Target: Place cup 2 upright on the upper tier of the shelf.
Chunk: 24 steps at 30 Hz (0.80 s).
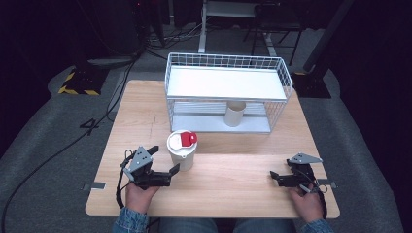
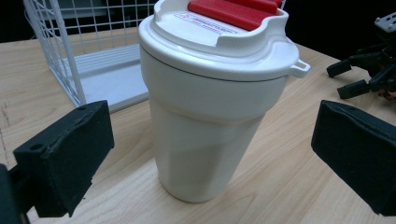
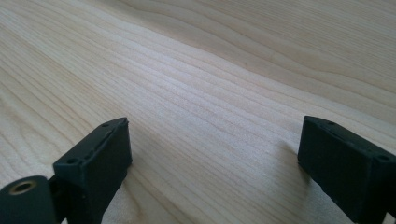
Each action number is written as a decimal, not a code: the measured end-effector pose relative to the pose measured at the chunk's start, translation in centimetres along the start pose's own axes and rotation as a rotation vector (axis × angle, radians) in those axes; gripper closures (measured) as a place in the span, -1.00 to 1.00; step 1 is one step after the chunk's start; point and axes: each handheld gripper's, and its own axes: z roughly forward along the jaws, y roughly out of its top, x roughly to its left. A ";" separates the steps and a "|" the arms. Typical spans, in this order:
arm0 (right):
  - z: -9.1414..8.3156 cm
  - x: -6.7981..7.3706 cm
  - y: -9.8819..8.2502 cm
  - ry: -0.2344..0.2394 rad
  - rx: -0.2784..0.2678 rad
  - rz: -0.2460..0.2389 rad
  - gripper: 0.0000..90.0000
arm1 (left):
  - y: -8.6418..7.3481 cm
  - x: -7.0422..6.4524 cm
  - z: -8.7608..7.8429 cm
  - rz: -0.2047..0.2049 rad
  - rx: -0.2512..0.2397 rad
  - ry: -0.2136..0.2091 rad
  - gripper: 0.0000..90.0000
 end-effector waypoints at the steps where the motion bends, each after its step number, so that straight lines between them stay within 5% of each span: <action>1: 0.0 0.0 0.0 -0.001 0.000 0.001 -0.78 | -0.1 0.1 0.1 0.002 -0.010 -0.002 -1.00; 7: 0.0 0.0 0.0 -0.002 0.001 0.003 -0.78 | -0.3 0.5 1.5 0.037 -0.014 -0.029 -1.00; 24: 0.0 0.1 0.0 -0.005 -0.001 0.002 -0.78 | -0.3 0.9 5.1 0.039 0.013 -0.070 -1.00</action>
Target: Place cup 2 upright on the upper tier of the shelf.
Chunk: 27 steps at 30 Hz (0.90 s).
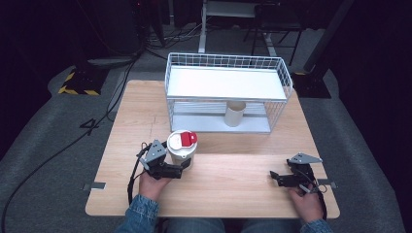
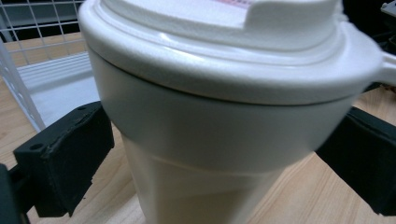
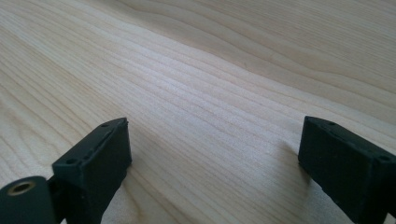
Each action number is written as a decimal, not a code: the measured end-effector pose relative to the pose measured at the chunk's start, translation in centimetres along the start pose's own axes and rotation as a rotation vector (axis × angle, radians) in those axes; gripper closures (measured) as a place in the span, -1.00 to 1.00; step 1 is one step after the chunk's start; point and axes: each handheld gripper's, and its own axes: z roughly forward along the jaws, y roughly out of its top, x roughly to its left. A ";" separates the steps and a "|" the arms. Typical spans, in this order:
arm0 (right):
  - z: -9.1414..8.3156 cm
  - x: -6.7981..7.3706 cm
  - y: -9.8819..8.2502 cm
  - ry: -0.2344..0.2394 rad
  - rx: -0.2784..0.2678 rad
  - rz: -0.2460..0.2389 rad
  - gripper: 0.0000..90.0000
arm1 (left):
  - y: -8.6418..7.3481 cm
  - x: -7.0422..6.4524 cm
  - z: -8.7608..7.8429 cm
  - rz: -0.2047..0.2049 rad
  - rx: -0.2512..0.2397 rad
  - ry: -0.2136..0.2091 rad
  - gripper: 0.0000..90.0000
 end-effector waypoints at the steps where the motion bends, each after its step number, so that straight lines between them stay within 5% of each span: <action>1: 0.0 0.0 0.0 0.001 0.001 -0.001 -0.78 | 0.0 0.0 0.2 -0.006 -0.004 -0.005 -1.00; 17: 0.0 0.0 0.0 -0.001 0.000 0.002 -0.78 | -0.7 0.8 2.0 -0.044 0.016 -0.026 -0.98; 27: 0.0 0.0 0.0 0.000 0.001 0.002 -0.78 | -0.9 0.7 2.2 -0.004 -0.014 -0.046 -0.78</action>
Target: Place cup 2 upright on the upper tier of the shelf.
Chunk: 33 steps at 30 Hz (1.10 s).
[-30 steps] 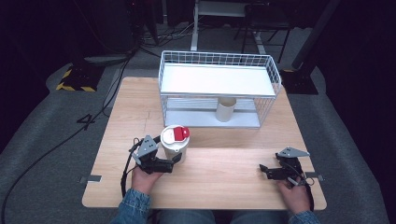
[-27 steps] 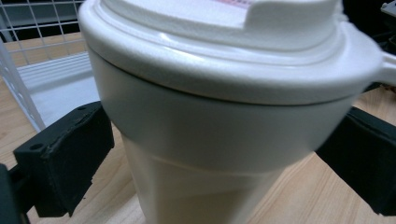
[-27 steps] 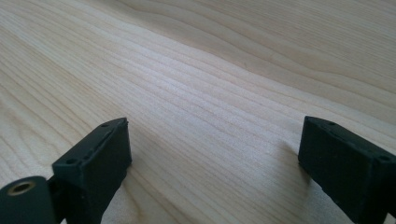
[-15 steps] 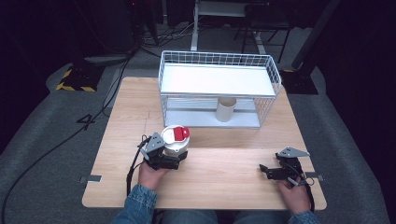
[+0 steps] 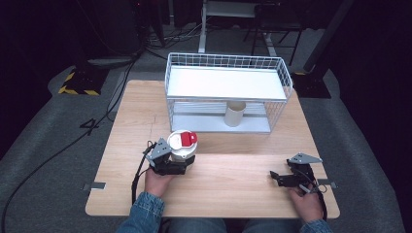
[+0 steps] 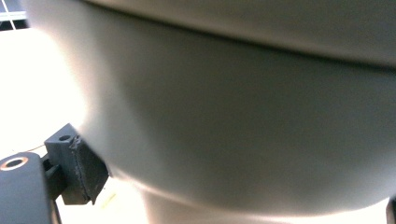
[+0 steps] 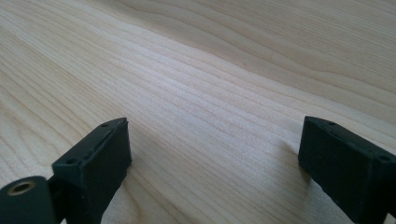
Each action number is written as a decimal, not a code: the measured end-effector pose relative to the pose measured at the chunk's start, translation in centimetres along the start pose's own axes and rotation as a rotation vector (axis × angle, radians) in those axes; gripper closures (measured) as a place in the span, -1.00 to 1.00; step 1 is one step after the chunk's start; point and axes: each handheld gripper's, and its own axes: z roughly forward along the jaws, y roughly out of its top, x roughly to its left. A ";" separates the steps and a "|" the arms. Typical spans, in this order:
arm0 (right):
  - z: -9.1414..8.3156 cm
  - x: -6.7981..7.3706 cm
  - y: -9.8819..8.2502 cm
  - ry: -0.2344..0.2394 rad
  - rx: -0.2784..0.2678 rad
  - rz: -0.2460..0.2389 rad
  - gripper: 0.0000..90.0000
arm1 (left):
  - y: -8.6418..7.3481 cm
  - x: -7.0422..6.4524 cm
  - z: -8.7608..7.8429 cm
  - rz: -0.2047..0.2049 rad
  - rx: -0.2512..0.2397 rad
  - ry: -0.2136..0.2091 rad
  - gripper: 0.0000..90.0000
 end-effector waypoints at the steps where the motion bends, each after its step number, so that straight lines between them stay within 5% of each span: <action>1: 0.0 0.0 0.0 -0.001 -0.001 0.000 -0.78 | 0.0 0.0 0.0 0.003 -0.001 0.001 -0.77; 33: 0.0 0.0 0.0 -0.002 0.000 0.002 -0.78 | 0.3 -0.7 -0.4 0.007 0.009 0.002 -0.73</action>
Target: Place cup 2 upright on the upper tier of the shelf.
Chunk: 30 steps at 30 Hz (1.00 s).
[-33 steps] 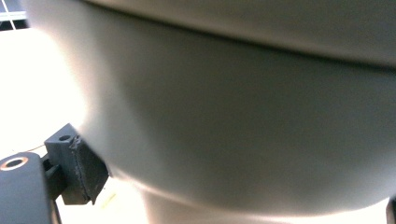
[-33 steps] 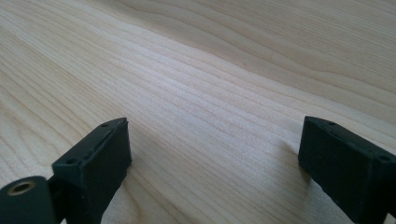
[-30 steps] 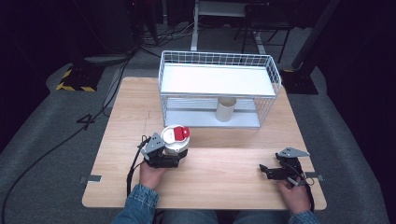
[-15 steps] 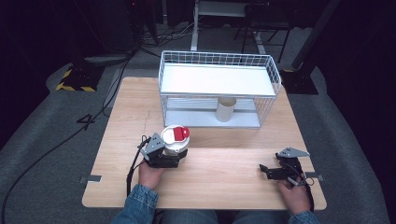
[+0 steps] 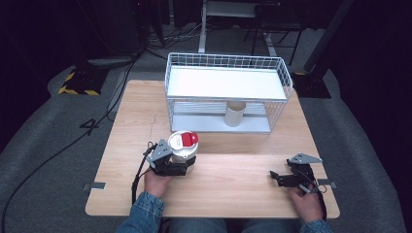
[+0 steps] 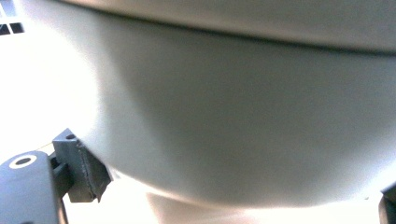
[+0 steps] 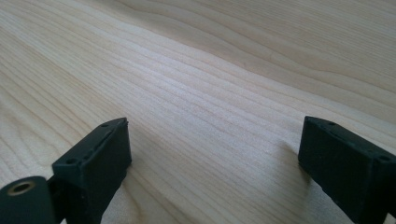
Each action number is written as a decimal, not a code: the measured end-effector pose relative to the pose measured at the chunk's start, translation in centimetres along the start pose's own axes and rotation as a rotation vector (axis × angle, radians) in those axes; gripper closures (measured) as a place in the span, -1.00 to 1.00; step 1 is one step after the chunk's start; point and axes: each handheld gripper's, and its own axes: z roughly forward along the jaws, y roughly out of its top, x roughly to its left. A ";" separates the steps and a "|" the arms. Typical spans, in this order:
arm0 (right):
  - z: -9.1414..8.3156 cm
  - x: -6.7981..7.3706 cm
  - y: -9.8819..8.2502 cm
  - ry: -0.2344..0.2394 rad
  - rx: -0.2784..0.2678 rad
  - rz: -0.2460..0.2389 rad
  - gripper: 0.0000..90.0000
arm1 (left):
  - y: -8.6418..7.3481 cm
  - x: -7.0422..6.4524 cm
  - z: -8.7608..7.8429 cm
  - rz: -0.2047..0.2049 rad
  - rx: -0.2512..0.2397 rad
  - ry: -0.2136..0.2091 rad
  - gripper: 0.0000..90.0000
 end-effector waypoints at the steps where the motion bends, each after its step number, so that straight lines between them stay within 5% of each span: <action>1: 0.0 0.0 0.0 0.000 0.000 0.000 -0.78 | 0.1 -0.2 -0.1 0.003 -0.005 -0.001 -0.73; 30: 0.1 0.3 0.1 -0.020 0.000 0.018 -0.79 | 3.0 -1.6 -2.7 0.006 -0.031 -0.019 -0.72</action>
